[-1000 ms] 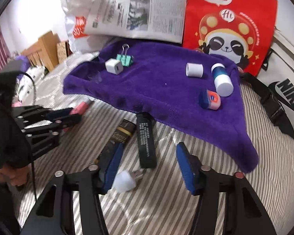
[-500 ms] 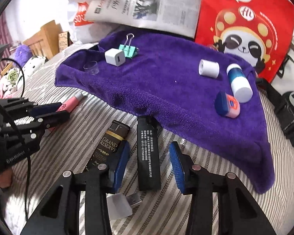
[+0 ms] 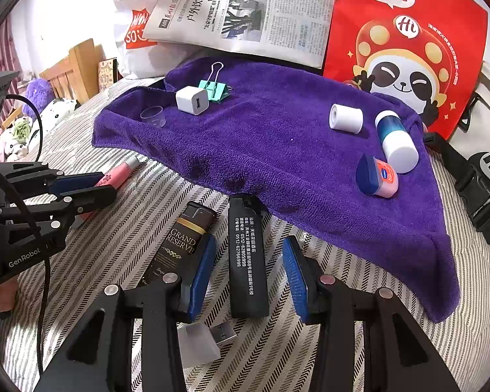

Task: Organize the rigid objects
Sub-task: 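Grasp the black tube with the right gripper while the left gripper holds the highlighter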

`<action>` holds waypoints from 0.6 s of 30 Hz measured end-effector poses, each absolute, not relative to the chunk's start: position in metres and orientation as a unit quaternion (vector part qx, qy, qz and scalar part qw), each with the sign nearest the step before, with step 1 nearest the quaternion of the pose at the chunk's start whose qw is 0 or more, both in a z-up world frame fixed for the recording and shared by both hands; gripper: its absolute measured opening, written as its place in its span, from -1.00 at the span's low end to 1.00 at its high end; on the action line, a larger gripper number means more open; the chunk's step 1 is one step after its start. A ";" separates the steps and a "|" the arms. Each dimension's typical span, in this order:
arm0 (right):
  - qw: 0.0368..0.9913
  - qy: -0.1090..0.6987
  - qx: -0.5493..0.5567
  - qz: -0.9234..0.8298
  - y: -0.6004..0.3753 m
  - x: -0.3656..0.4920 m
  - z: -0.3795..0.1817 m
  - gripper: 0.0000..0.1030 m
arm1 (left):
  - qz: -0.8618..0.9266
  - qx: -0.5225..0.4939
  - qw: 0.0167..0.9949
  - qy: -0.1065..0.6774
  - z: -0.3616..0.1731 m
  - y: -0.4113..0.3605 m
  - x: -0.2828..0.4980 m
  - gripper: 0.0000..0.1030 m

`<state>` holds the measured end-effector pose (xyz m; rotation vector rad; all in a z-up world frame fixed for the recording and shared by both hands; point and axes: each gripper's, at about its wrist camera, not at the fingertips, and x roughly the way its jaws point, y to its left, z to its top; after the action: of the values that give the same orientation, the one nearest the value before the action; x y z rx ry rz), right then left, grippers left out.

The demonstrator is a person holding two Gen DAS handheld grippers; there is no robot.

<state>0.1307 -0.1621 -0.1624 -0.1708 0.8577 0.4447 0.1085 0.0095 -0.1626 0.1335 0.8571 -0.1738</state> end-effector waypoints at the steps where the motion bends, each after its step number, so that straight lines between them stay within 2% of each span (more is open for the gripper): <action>1: 0.882 0.412 -0.082 0.214 -0.163 0.131 -0.163 -0.18 | -0.084 0.064 0.904 0.415 -0.163 0.010 0.109 -0.66; 2: 0.882 0.412 -0.082 0.214 -0.163 0.131 -0.163 -0.19 | -0.084 0.064 0.904 0.415 -0.163 0.010 0.109 -0.66; 4: 0.882 0.412 -0.077 0.214 -0.164 0.131 -0.163 -0.35 | -0.085 0.062 0.904 0.415 -0.163 0.010 0.109 -0.66; 5: 0.883 0.412 -0.071 0.213 -0.166 0.132 -0.162 -0.52 | -0.085 0.061 0.904 0.415 -0.162 0.010 0.108 -0.66; 13: 0.894 0.412 -0.074 0.160 -0.183 0.121 -0.149 -0.57 | -0.087 0.055 0.904 0.415 -0.161 0.011 0.107 -0.66; 18: 0.889 0.442 -0.031 0.116 -0.224 0.111 -0.145 -0.57 | -0.086 0.056 0.904 0.415 -0.161 0.011 0.107 -0.66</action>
<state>0.1114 -0.2238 -0.1448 -0.0634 0.9191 0.2405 0.1070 0.0109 -0.1613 0.1161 0.8579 -0.1777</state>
